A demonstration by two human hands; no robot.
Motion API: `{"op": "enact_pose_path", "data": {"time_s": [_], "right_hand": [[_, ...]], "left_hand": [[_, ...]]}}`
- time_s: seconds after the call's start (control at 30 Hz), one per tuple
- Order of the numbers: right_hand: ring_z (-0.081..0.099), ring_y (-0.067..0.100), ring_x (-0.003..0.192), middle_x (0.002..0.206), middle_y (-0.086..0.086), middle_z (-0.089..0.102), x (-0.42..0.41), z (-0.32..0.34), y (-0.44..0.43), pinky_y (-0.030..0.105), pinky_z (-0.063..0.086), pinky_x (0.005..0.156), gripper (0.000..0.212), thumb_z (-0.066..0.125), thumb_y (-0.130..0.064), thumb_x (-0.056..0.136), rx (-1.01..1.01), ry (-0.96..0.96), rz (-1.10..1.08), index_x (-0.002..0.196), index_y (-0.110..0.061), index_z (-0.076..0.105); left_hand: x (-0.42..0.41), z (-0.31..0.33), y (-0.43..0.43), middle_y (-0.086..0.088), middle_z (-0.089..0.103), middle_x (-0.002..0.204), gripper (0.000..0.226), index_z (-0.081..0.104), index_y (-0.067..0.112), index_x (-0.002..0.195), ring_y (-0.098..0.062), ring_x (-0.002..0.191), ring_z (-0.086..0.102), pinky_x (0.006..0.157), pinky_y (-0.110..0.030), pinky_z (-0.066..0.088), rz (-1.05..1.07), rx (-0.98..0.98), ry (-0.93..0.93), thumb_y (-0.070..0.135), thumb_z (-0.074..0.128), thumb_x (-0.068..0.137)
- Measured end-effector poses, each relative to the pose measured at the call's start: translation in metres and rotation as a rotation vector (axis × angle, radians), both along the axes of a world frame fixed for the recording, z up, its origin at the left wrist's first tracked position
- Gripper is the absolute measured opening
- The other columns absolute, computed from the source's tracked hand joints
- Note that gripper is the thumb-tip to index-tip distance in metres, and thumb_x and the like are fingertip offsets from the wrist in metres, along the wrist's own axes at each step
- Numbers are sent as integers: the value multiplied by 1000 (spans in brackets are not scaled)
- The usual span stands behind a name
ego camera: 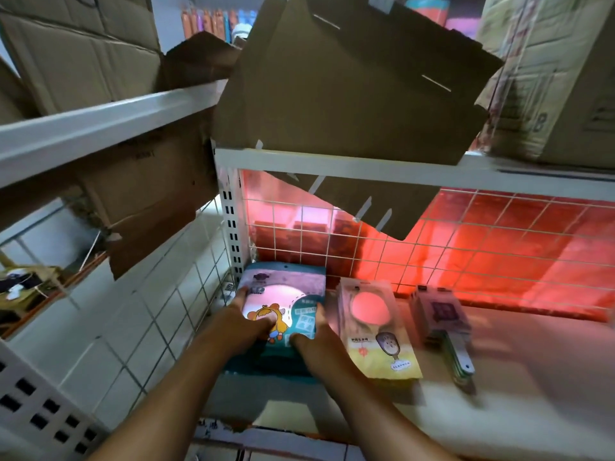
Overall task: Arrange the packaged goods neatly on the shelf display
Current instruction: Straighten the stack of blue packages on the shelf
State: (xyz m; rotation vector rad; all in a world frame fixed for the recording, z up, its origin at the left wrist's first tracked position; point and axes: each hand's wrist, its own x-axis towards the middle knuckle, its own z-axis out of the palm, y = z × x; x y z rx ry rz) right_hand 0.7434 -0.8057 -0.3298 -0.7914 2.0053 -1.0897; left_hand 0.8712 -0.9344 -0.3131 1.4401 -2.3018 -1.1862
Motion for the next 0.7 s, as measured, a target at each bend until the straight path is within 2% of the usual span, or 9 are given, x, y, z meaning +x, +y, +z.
{"op": "enact_pose_path", "data": {"time_s": [0.1,0.23,0.3,0.33,0.4,0.47,0.5,0.6,0.7], "right_hand": [[63,7,102,125,-6,64,-3,-1,0,26,53,85,72,65,-28,84,7,14,13,148,-33,33],[61,12,107,131,-4,61,-5,6,3,30,53,90,78,63,-34,85,14,64,2,153,-32,25],[60,15,109,137,-4,57,-10,14,5,30,51,88,80,60,-40,88,18,117,1,155,-34,18],[60,15,111,139,-5,56,-13,22,8,33,51,90,78,59,-45,88,11,148,9,154,-36,18],[57,12,118,141,-12,54,-25,40,17,34,49,98,66,57,-48,91,-51,210,15,150,-37,30],[49,5,122,134,-19,51,-45,59,34,25,40,100,54,57,-40,98,-147,267,-36,149,-31,39],[46,4,124,137,-18,50,-58,64,44,23,37,101,52,57,-37,100,-178,301,-86,149,-30,41],[43,14,137,151,-5,46,-99,56,67,26,30,109,53,57,-33,100,-129,338,-227,150,-23,42],[51,26,127,146,10,52,-122,40,82,26,40,98,49,55,-33,101,36,254,-265,145,-12,48]], "left_hand": [[-3,3,3,-7,55,143,94,9,32,162,-5,83,49,60,-12,35,-7,-13,-18,52,68,91],[-5,6,8,-10,55,144,94,6,32,162,7,69,46,49,-6,33,-15,-27,-39,47,68,93],[-4,9,5,-10,55,145,97,7,33,162,-1,78,56,59,-12,40,0,-29,-77,55,68,90],[-4,12,5,-9,54,146,98,9,33,162,-10,91,62,69,-19,46,20,-73,-129,62,67,87],[-10,19,7,-8,55,146,91,21,33,158,-26,117,61,90,-34,51,56,-302,-206,68,63,85],[-26,35,26,-3,56,144,72,34,31,153,-25,125,56,99,-39,49,41,-477,-18,56,63,91],[-36,45,40,3,55,145,62,39,33,150,-20,127,54,101,-35,46,7,-506,131,46,63,95],[-76,65,93,22,52,139,49,44,47,144,2,121,47,94,-13,35,-175,-338,344,30,59,101],[-123,41,123,16,44,151,54,35,49,150,-7,130,47,104,-24,38,-235,-70,325,43,56,100]]}}
